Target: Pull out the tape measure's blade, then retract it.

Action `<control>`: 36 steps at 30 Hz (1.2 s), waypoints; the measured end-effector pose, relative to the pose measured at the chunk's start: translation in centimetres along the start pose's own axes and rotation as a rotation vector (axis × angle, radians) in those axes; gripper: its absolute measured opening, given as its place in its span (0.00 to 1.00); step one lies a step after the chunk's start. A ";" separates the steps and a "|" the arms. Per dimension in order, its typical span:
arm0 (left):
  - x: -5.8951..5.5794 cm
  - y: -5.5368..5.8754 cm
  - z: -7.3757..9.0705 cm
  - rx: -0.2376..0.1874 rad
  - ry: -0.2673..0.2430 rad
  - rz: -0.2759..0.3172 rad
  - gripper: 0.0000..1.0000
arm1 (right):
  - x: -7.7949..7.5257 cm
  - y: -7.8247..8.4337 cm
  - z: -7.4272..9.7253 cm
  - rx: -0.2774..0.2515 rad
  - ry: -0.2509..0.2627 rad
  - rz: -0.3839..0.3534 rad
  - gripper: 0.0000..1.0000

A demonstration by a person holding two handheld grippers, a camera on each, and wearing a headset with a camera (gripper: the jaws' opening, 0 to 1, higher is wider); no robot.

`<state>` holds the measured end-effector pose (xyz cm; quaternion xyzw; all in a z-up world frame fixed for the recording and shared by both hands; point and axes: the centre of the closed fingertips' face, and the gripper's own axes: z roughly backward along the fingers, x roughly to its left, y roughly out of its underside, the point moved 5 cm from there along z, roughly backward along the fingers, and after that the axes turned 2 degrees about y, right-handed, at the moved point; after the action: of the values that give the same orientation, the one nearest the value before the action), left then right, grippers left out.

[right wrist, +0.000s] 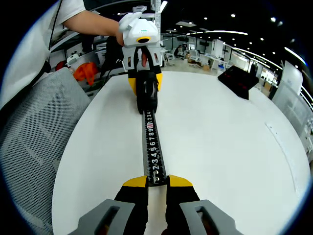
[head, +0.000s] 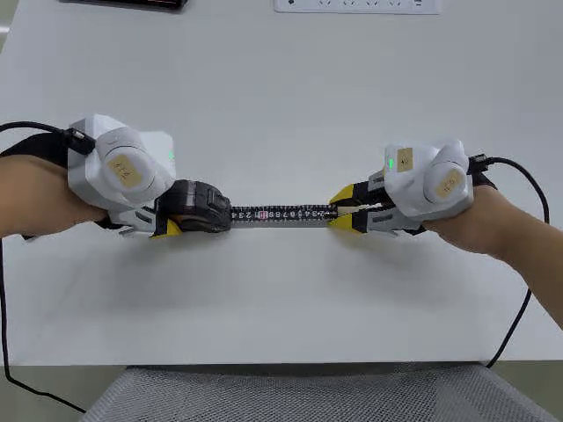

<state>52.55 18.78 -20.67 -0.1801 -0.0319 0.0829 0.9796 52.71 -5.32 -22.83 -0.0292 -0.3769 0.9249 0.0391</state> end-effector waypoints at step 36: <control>-0.1 0.0 0.0 -0.002 -0.003 -0.004 0.28 | -0.2 2.4 2.9 0.049 0.024 -0.011 0.09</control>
<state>52.43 18.74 -20.62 -0.1810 -0.0339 0.0811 0.9795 52.54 -9.09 -22.48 -0.0372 -0.3539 0.9332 0.0495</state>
